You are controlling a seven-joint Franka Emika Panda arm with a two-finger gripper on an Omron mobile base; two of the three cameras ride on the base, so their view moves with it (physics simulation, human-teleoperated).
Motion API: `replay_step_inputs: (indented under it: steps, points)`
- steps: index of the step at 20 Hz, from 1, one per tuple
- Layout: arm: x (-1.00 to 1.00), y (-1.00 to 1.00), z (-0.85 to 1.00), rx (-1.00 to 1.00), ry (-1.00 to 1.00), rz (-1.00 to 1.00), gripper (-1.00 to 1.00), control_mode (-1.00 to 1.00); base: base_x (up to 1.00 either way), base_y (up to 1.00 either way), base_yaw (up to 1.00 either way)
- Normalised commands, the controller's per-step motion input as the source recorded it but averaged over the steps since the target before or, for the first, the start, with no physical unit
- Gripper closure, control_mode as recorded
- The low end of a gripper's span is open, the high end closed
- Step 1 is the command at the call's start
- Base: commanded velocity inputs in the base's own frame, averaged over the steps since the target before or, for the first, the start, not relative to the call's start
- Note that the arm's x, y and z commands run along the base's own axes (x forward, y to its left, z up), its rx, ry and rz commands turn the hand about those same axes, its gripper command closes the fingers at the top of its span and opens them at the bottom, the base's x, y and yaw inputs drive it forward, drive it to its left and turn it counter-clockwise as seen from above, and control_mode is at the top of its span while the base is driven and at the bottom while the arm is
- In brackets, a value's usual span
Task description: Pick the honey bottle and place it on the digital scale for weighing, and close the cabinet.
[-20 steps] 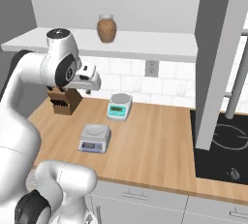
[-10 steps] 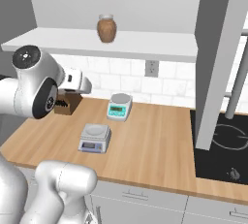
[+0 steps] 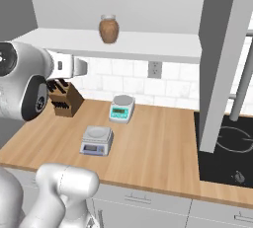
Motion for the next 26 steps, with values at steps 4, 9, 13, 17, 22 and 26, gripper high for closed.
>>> replay_step_inputs:
  steps: [4,9,13,17,22,26]
  points:
    - [0.00,-0.09,0.68,0.00,-0.07,0.00,-1.00,-1.00,0.00,0.00,0.00]
    - [0.01,-0.14,0.31,0.00,0.00,0.00,-1.00,-1.00,0.00,0.00,0.00]
    - [0.07,-0.48,0.06,0.00,0.00,0.00,-1.00,-1.00,0.00,0.00,0.00]
    - [0.16,-0.49,0.00,0.00,-0.04,0.00,-1.00,-1.00,0.00,0.00,0.00]
    - [0.19,-0.01,0.00,0.00,-0.26,0.00,-1.00,-1.00,0.00,0.00,0.00]
    - [0.53,0.07,0.00,0.00,-0.21,0.00,-1.00,-1.00,0.00,0.00,0.00]
